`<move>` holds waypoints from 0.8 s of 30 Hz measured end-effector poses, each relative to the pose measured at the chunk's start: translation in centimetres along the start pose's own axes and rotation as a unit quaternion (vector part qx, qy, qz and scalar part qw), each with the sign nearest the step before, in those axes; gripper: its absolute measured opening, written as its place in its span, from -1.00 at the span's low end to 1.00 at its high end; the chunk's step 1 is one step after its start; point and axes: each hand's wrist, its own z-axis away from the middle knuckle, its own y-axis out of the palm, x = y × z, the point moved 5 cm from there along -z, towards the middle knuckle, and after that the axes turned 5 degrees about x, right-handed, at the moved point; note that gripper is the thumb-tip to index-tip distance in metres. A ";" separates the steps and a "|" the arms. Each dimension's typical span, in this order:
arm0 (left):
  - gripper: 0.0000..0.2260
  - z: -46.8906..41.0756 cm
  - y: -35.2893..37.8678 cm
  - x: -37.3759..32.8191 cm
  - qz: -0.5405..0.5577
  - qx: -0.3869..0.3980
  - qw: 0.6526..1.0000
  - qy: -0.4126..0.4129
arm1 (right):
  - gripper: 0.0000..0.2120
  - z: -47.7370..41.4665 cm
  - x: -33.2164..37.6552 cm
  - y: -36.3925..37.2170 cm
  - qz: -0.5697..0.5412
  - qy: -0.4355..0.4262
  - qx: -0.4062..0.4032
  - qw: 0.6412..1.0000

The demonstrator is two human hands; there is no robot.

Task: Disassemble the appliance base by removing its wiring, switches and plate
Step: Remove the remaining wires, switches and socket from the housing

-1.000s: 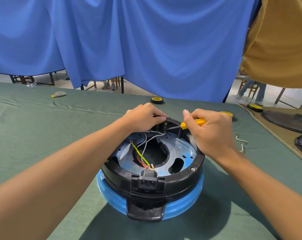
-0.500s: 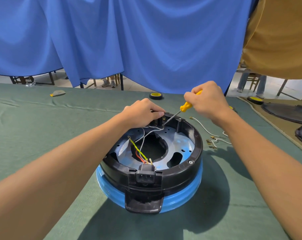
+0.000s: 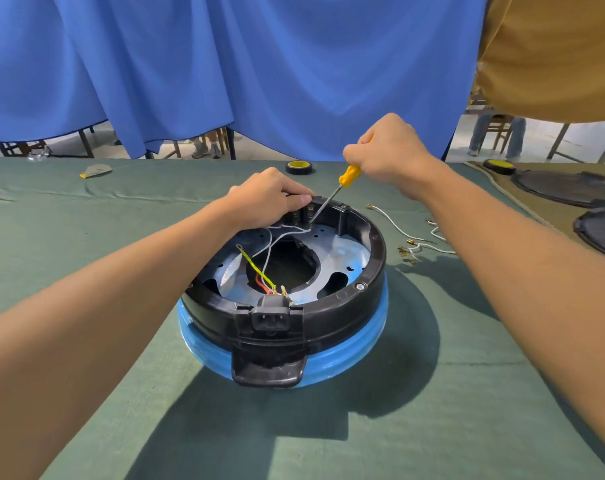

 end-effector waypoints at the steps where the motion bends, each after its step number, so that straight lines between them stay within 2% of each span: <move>1: -0.78 0.0 0.0 0.0 0.004 -0.002 1.000 -0.001 | -0.61 0.0 0.1 0.0 0.004 0.010 0.009 1.000; 6: -0.79 -0.2 -0.2 0.0 0.005 -0.007 1.000 -0.001 | -0.63 0.7 0.8 0.2 0.019 0.002 0.018 1.000; 10: -0.77 -0.1 -0.2 0.2 -0.007 0.000 1.000 0.001 | -0.75 1.9 0.4 0.6 0.024 -0.054 -0.065 0.996; 13: -0.77 0.0 -0.1 0.0 -0.010 0.003 1.000 0.008 | -0.72 2.5 0.0 1.0 0.038 -0.078 -0.107 0.990; 20: -0.75 0.2 -0.4 0.1 0.003 0.011 1.000 0.027 | -0.66 3.3 0.1 1.0 0.026 -0.134 -0.139 0.981; 24: -0.78 0.4 -1.1 0.7 0.020 -0.039 0.998 0.041 | -0.63 4.1 0.2 0.4 -0.009 -0.156 -0.179 0.971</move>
